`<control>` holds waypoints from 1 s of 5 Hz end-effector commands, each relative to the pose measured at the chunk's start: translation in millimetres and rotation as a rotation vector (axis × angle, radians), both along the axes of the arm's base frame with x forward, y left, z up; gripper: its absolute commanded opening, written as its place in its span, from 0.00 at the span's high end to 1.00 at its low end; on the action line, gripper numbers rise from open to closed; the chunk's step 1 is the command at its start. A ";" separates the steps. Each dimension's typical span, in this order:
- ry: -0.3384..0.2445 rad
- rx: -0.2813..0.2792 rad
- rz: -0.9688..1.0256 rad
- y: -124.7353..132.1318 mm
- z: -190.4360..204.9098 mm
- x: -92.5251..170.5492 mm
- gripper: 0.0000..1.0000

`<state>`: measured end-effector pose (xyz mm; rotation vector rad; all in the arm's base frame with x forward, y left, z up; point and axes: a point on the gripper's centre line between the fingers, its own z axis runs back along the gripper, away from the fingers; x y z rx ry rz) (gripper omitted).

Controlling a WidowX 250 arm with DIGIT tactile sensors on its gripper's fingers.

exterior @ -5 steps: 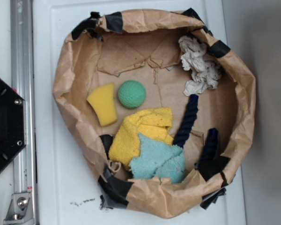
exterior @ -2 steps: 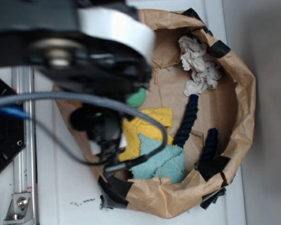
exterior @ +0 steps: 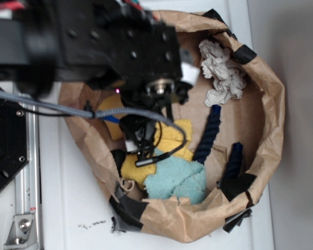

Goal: Grab the green sponge.

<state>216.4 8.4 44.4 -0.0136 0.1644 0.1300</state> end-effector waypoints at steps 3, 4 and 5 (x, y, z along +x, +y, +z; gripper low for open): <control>-0.082 0.104 -0.070 -0.1 3.3 -17.4 1.00; -0.217 0.083 -0.111 5.2 53.0 -1.0 1.00; -0.332 0.077 -0.121 6.3 104.8 7.5 1.00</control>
